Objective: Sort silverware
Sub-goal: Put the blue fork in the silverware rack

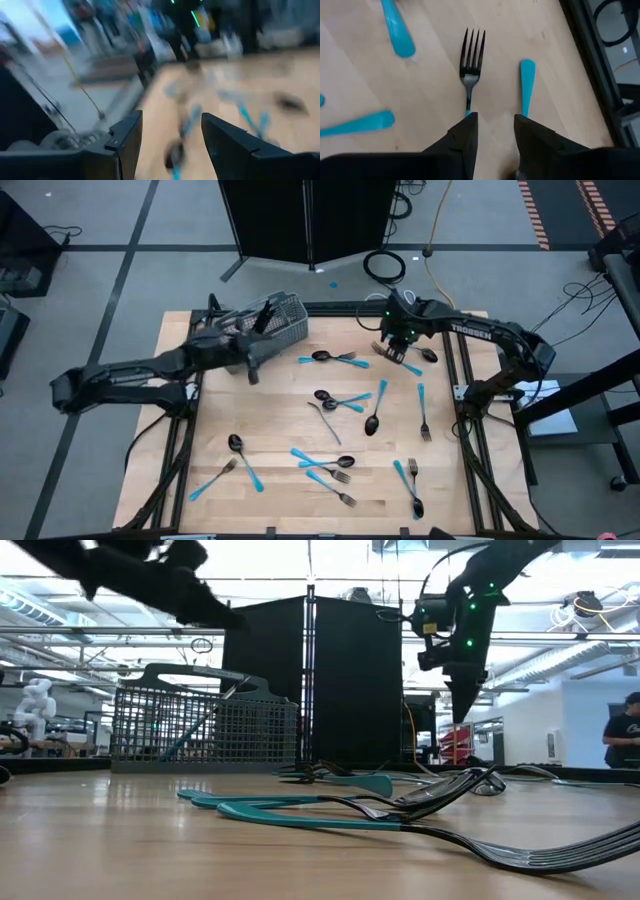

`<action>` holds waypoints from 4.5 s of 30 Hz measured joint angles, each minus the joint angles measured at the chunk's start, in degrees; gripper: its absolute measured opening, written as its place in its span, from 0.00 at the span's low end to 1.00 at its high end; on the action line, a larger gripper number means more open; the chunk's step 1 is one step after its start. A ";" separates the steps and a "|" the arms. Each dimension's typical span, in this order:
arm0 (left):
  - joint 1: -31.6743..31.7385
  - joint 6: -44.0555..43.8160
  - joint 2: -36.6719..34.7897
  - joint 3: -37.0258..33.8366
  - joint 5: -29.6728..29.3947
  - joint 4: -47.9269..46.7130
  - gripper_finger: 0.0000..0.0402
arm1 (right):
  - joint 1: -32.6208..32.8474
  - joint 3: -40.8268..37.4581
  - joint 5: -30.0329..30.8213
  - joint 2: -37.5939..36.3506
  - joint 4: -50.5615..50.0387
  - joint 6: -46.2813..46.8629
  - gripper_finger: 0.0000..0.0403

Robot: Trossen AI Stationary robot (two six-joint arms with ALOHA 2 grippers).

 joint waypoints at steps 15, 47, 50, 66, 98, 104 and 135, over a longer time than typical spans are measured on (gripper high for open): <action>-1.55 -10.47 -3.95 -6.51 8.91 15.63 0.50 | -2.32 -14.81 -0.30 0.00 13.74 6.27 0.29; -2.71 -5.66 -2.22 -6.50 8.43 12.05 0.50 | -1.71 -14.76 -6.37 7.66 16.88 11.10 0.01; -2.71 -5.66 -2.24 -6.49 8.40 12.07 0.50 | -1.59 -15.25 -6.29 4.37 18.87 11.08 0.01; -2.72 -5.90 -1.74 -6.48 8.36 12.02 0.50 | 3.73 -14.81 -8.80 -8.44 37.30 12.82 0.00; -6.09 -17.96 26.04 -3.72 9.90 39.70 0.50 | 24.85 -14.71 -13.52 3.12 82.11 15.91 0.00; -6.10 -18.00 30.01 0.72 9.82 40.00 0.50 | 25.13 -14.71 -13.50 3.21 82.74 15.91 0.00; -5.42 -20.93 34.61 7.29 10.68 39.07 0.22 | 26.45 -14.71 -13.29 3.23 79.59 11.75 0.00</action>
